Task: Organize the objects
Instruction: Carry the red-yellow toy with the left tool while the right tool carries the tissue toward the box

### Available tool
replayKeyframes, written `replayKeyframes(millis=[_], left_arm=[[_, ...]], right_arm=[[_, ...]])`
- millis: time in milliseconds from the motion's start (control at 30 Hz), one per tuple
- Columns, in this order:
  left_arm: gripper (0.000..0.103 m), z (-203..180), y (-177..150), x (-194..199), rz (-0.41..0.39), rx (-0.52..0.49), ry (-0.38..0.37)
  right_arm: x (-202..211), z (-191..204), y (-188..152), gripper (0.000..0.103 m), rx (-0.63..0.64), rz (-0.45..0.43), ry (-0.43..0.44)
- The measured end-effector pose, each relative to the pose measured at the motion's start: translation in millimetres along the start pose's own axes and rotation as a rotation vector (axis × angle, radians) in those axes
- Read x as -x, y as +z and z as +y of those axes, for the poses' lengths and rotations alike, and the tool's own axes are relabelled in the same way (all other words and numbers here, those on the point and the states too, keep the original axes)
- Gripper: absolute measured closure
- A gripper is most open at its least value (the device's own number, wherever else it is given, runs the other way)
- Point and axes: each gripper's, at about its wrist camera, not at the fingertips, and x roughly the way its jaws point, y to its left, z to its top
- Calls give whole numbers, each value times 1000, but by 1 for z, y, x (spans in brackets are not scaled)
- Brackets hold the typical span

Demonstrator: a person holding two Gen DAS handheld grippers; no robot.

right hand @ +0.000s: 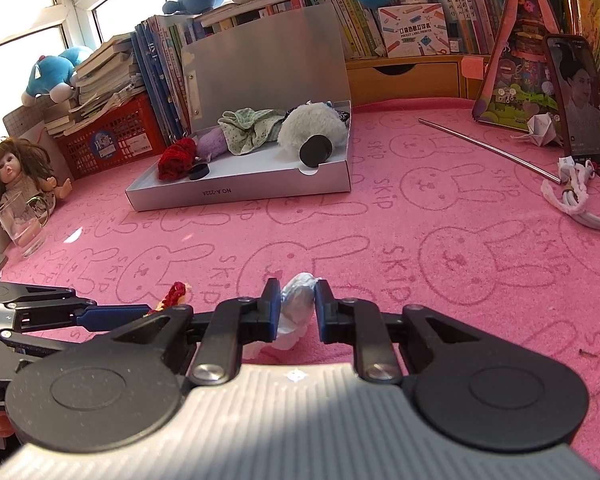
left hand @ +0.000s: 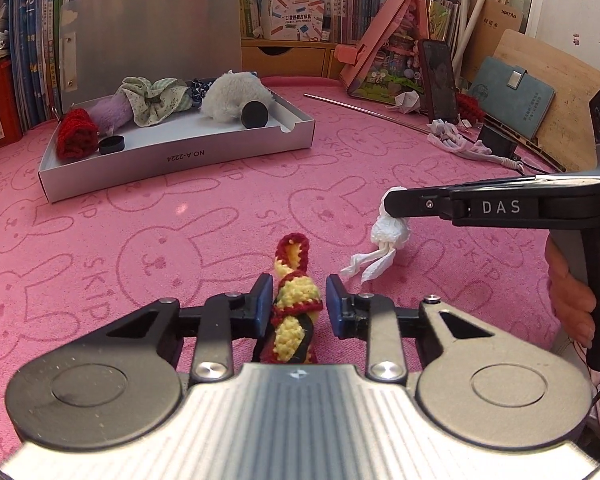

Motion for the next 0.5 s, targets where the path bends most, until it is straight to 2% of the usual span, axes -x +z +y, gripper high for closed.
replayKeyframes(millis=[33,233,333,433,500], left_arm=[[76,0,0,1,-3,1,4],[75,1,-3,-1,-4,24,7],[69,3,-5,-8,14,56,12],[54,1,-6,-10,-11,50,11],[51,0,-5,-11,-12,53,14]], right_arm=[[0,0,1,81,-2,-3,2],[0,3,3,81,2,-8,3],[-1,4,2,81,2,-3,4],[-1,5,0,81,5,2,2],[-1,5,0,81,5,5,1]])
